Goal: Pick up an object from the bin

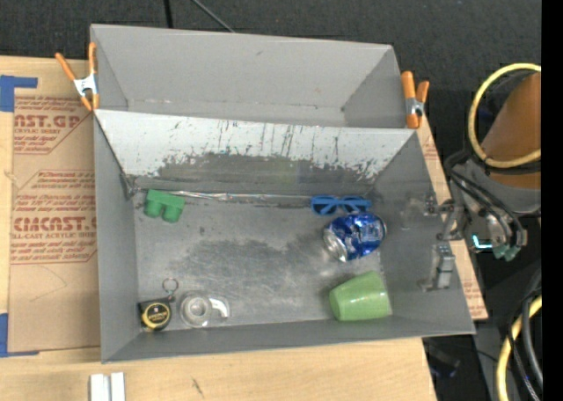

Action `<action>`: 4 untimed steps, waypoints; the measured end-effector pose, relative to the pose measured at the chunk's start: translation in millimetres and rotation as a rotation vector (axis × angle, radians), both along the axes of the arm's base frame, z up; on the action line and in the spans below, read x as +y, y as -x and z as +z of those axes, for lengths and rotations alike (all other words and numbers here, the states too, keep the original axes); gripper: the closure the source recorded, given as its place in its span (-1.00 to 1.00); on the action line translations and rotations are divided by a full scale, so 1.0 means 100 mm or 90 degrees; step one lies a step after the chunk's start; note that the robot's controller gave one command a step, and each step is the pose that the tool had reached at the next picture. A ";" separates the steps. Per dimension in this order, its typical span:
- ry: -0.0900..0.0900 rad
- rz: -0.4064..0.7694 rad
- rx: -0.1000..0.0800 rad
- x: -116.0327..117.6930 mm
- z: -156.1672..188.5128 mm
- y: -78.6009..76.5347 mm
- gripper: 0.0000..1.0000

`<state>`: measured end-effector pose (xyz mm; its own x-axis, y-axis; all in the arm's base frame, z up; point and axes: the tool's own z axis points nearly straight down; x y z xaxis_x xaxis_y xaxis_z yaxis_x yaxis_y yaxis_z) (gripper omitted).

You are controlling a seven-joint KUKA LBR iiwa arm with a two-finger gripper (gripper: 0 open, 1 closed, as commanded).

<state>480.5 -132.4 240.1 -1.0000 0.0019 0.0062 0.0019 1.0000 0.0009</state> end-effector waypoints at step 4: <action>0.001 0.019 -0.009 0.34 -1.70 -0.03 -1.00</action>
Offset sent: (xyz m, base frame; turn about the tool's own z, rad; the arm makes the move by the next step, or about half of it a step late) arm 0.0016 0.0401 -0.1701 -0.0594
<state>483.3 -98.2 69.9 -0.9996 -0.0277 -0.0077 -0.0277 0.9996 -0.0007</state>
